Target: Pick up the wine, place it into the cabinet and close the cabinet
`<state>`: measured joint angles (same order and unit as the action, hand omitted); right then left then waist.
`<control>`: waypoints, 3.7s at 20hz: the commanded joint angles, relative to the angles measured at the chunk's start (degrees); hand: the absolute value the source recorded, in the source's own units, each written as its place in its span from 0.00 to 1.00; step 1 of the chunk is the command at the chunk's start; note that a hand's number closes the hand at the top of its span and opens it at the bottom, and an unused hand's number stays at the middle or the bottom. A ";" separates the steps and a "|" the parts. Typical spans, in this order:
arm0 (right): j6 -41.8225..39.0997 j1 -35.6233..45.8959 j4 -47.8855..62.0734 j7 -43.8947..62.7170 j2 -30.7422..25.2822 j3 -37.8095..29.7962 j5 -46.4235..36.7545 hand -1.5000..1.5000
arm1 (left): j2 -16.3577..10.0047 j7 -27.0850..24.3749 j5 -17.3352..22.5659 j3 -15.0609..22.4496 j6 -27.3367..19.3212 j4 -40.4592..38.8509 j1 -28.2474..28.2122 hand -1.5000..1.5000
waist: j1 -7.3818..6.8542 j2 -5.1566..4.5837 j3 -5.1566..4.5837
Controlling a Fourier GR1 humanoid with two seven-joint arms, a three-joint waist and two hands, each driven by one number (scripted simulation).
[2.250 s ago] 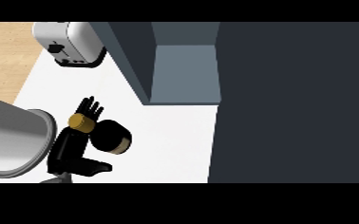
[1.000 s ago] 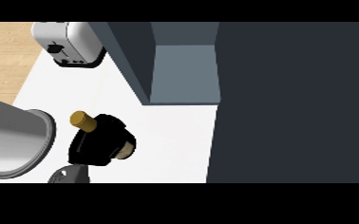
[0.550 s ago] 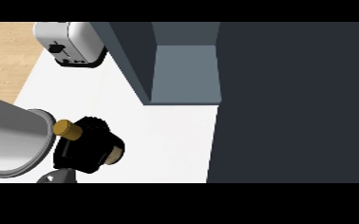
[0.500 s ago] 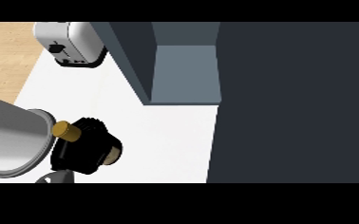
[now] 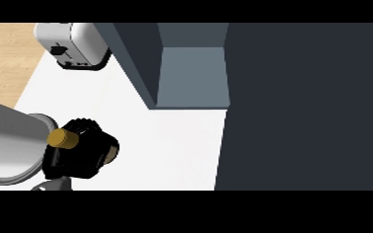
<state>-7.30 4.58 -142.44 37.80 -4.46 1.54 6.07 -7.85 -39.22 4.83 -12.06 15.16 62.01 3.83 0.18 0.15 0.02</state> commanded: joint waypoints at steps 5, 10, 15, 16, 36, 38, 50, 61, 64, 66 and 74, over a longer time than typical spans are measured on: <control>0.41 1.27 -0.86 0.31 1.21 -1.05 4.00 0.00 | 3.73 10.34 5.75 2.95 1.33 17.06 -3.43 1.00 | -0.54 0.04 0.03; 0.99 1.15 -4.82 3.89 0.64 -0.64 4.64 0.00 | 6.17 18.81 5.70 7.25 -1.71 26.70 -4.36 1.00 | -0.18 0.01 0.01; 0.15 -1.72 -5.97 2.36 1.67 0.93 3.88 0.00 | 7.65 26.85 3.97 10.95 -5.88 36.23 -4.45 1.00 | -0.04 0.01 0.00; -0.74 -3.92 -2.99 -1.54 2.89 2.11 2.28 0.00 | 7.38 33.20 4.81 12.04 -6.95 42.19 -4.56 1.00 | -0.18 0.06 0.04; 0.36 -0.40 -4.82 2.20 2.15 0.42 3.70 0.00 | 7.84 41.41 3.57 39.85 -39.30 38.55 12.84 1.00 | 0.31 -0.08 -0.02; -0.22 -1.74 -3.45 0.88 2.10 -0.39 3.90 0.00 | 7.84 45.17 3.78 36.96 -43.17 36.54 21.81 1.00 | 0.43 -0.11 0.00; -0.28 -4.31 -7.49 2.64 2.70 3.95 2.00 0.00 | 7.85 44.03 2.67 40.64 -50.90 30.18 27.16 1.00 | 0.33 -0.05 -0.02; -3.84 -6.14 -3.75 -3.28 0.68 -3.57 7.67 0.00 | 7.85 36.88 8.66 43.47 -56.84 25.93 27.72 1.00 | 0.38 -0.06 0.01; -0.30 0.82 -4.63 3.43 0.47 -1.64 6.31 0.00 | 7.85 29.06 14.43 36.85 -50.62 17.91 28.09 1.00 | 0.47 -0.21 -0.05; -0.79 -3.98 -9.41 2.85 1.40 0.08 5.43 0.00 | 7.85 28.83 14.42 38.78 -53.87 16.55 30.09 1.00 | 0.90 -0.12 -0.03; -0.40 -3.70 -8.60 2.70 1.87 1.17 3.78 0.00 | 6.60 22.31 12.15 40.21 -51.20 9.23 25.68 1.00 | 0.42 -0.05 -0.03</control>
<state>-8.66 3.94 -142.03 36.78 -3.29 1.57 7.14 -0.27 -14.10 18.31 29.14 -38.22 73.33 32.20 0.86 -0.01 0.00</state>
